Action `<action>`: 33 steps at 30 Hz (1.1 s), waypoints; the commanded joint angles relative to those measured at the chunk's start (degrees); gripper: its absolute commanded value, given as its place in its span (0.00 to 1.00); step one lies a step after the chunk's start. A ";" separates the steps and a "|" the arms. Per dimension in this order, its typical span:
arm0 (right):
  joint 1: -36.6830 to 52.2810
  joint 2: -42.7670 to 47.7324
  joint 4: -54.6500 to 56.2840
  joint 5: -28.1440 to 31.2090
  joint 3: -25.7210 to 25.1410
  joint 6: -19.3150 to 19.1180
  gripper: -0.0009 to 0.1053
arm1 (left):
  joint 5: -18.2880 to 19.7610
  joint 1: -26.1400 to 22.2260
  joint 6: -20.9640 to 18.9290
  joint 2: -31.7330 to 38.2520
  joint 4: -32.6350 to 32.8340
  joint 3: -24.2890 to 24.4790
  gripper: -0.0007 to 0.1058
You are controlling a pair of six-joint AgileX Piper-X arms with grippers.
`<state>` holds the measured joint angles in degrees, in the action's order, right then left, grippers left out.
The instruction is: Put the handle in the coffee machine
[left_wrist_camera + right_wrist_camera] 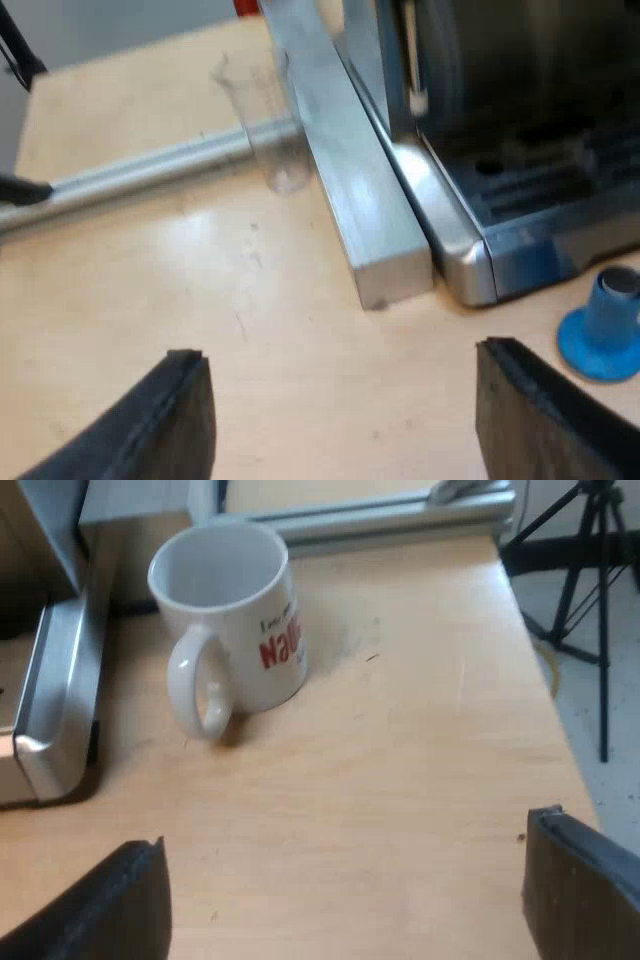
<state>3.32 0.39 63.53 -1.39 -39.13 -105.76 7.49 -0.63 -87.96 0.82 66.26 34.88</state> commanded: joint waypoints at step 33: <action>0.21 2.63 -1.46 -3.66 7.44 -0.72 0.70 | 10.28 -0.05 -0.51 7.71 -7.03 -4.99 0.56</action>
<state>3.32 0.39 62.72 -4.84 -31.38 -105.76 17.40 -0.63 -87.96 0.68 59.88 29.75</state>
